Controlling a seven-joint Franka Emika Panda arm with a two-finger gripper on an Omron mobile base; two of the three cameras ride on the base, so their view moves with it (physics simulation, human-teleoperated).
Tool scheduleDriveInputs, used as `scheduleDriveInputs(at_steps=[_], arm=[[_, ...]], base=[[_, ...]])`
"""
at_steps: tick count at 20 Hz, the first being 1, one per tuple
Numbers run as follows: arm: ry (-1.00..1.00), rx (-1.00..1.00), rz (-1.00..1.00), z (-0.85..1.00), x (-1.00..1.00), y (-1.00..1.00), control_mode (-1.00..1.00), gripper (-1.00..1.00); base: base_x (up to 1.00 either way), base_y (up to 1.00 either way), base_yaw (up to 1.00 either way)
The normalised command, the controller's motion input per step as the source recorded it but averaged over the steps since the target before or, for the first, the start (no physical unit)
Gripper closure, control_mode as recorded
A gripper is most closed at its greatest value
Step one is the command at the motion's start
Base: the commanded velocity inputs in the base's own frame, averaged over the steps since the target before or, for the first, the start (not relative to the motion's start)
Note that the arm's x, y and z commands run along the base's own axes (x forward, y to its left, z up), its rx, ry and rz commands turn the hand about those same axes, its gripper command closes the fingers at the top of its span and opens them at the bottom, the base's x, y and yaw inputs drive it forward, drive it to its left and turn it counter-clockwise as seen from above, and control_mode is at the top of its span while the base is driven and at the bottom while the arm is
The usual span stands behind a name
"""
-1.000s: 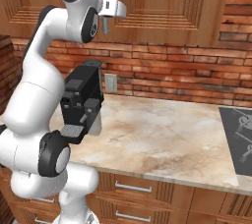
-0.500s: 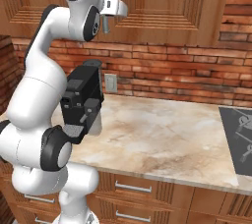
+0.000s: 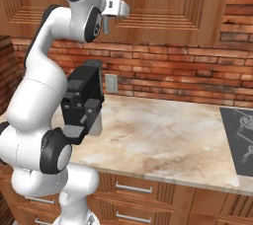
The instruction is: Move the bowls from the cabinet to the plates on the dining table.
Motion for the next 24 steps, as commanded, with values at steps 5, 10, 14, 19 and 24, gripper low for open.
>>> scheduleDriveInputs(at_steps=[5, 10, 14, 19, 24], arm=[[-0.1, 0.0, 0.01, 0.0, -0.37, -0.04, -1.0, 1.0], [-0.14, 0.0, 0.06, 0.0, -0.66, -0.19, -1.0, 1.0], [-0.12, 0.02, 0.09, 0.0, -0.63, -0.38, -1.0, 1.0], [-0.12, 0.04, 0.11, 0.0, -0.63, -0.45, -1.0, 1.0], [-0.11, 0.04, 0.11, 0.0, -0.53, -0.44, -1.0, -1.0]], base=[[0.0, 0.0, 0.0], [0.0, 0.0, 0.0], [0.0, 0.0, 0.0], [0.0, 0.0, 0.0], [0.0, 0.0, 0.0]])
